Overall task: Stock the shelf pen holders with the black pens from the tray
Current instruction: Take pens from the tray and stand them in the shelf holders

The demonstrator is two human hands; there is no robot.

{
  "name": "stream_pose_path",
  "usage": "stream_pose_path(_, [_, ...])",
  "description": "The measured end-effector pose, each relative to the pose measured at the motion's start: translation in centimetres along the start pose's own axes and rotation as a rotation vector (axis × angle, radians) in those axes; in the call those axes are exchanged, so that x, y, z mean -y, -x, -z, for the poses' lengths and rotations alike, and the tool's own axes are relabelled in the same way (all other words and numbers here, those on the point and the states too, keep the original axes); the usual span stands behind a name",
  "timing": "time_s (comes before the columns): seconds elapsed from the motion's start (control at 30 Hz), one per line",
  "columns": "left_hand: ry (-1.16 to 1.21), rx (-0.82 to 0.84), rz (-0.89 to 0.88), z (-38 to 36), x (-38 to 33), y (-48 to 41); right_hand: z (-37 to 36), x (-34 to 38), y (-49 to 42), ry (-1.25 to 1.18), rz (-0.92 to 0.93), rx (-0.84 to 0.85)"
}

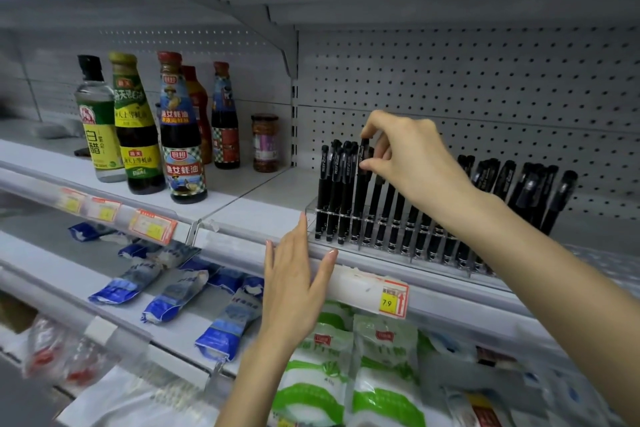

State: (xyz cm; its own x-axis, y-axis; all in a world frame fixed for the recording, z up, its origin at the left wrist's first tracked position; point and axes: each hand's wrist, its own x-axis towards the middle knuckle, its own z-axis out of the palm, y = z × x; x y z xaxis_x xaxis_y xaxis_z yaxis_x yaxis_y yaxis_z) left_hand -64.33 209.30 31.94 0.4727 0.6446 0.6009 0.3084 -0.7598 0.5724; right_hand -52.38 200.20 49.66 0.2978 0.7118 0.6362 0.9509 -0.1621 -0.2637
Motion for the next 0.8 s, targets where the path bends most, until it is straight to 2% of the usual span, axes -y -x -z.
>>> stream_pose_path(0.27, [-0.007, -0.002, 0.001, 0.0, 0.1, 0.0, 1.1, -0.2, -0.4, -0.089, -0.023, -0.02])
stream_pose_path(0.43, [0.0, -0.02, -0.001, -0.1, 0.1, 0.0, 2.0, 0.0, -1.3, -0.219, -0.096, 0.054])
stream_pose_path(0.8, [-0.017, -0.027, -0.012, -0.4, 0.3, 0.0, 2.1, -0.2, -2.4, -0.091, -0.023, 0.094])
